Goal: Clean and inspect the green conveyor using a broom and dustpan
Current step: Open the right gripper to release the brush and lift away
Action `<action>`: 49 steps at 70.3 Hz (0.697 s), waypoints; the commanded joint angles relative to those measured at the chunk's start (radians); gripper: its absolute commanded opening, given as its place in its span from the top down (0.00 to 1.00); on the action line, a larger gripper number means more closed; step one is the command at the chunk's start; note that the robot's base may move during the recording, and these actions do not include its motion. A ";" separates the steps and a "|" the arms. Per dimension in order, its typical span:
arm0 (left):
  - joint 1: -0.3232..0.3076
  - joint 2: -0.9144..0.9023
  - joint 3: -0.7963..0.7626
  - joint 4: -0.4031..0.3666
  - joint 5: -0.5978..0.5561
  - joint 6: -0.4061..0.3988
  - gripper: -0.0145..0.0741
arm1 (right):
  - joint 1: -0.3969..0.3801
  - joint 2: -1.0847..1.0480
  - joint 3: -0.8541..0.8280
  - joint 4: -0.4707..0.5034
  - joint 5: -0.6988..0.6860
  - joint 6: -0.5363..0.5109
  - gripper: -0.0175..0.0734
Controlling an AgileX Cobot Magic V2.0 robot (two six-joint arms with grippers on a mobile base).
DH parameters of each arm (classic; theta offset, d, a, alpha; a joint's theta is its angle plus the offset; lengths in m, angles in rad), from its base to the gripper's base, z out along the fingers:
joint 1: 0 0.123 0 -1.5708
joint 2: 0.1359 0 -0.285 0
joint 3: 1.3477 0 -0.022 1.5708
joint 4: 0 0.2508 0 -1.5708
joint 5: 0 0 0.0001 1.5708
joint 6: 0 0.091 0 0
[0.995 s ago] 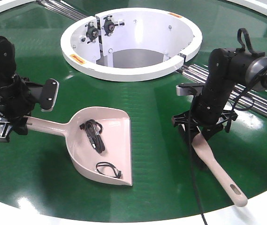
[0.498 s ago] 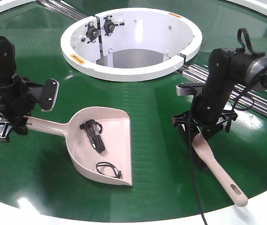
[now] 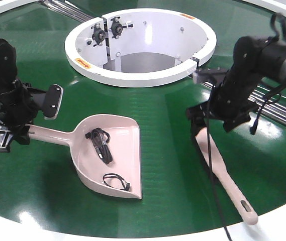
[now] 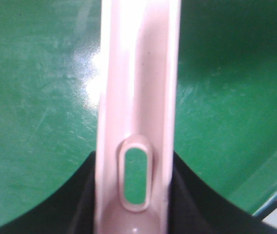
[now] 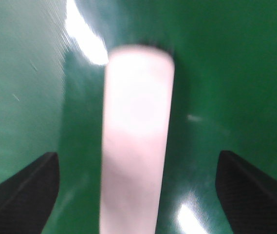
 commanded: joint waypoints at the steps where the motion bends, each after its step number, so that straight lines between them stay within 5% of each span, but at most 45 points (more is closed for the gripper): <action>1: -0.009 -0.050 -0.026 -0.022 -0.010 -0.010 0.84 | -0.002 -0.115 -0.022 -0.002 -0.090 -0.010 0.12; 14: -0.009 -0.050 -0.026 -0.022 -0.010 -0.010 0.84 | -0.002 -0.239 0.018 -0.002 -0.222 -0.010 0.14; 31: -0.009 -0.050 -0.026 -0.022 -0.010 -0.010 0.84 | -0.002 -0.490 0.316 -0.001 -0.494 -0.010 0.20; 49: -0.009 -0.050 -0.026 -0.022 -0.010 -0.010 0.84 | -0.002 -0.746 0.621 -0.002 -0.620 -0.010 0.43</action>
